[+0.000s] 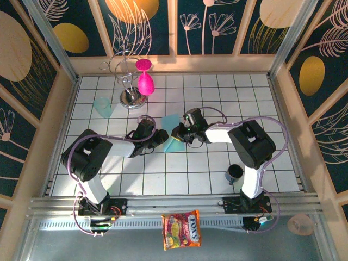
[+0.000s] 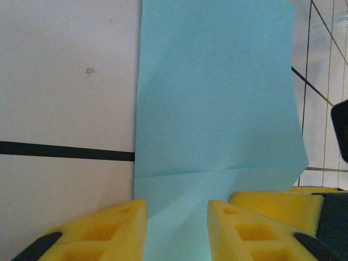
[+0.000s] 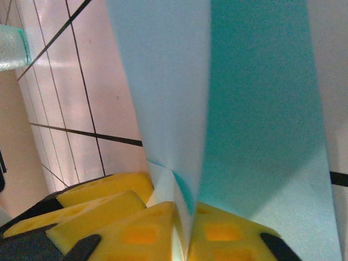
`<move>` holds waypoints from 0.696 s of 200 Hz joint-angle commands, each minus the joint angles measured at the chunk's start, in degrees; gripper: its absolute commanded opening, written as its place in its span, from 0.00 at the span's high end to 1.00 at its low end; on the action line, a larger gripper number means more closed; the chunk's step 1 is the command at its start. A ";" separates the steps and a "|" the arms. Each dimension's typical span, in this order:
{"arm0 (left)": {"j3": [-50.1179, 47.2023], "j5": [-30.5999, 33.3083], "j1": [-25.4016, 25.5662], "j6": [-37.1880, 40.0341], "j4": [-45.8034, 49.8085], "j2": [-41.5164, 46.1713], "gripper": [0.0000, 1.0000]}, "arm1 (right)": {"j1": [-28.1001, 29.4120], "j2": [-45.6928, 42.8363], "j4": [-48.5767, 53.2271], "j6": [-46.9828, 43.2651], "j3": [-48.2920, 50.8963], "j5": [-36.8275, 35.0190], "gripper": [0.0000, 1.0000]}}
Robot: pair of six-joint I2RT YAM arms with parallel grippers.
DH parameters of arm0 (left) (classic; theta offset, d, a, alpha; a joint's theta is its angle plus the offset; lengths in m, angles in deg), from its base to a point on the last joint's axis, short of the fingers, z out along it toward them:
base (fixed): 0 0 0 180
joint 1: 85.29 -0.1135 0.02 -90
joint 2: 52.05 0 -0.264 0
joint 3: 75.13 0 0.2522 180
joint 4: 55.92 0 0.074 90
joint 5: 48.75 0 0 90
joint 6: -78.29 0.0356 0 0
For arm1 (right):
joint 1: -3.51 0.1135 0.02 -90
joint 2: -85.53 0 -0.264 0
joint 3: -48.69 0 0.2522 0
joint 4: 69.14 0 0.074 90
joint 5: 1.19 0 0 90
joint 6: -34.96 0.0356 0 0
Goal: Fold a paper plane with a square sheet of paper (pick it up from the middle)
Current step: Turn over the paper at the center of the table.
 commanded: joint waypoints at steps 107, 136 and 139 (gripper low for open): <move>-6.08 -3.18 -4.15 6.50 0.40 26.01 0.01 | -8.48 -14.81 -29.66 -0.54 11.48 12.09 0.96; -6.41 -8.09 -4.13 4.38 -4.74 27.58 0.01 | -9.31 -16.60 -35.99 2.48 12.69 16.35 0.96; -6.62 -8.51 -4.16 3.72 -5.63 27.63 0.01 | -9.31 -16.65 -36.77 2.85 12.83 16.75 0.96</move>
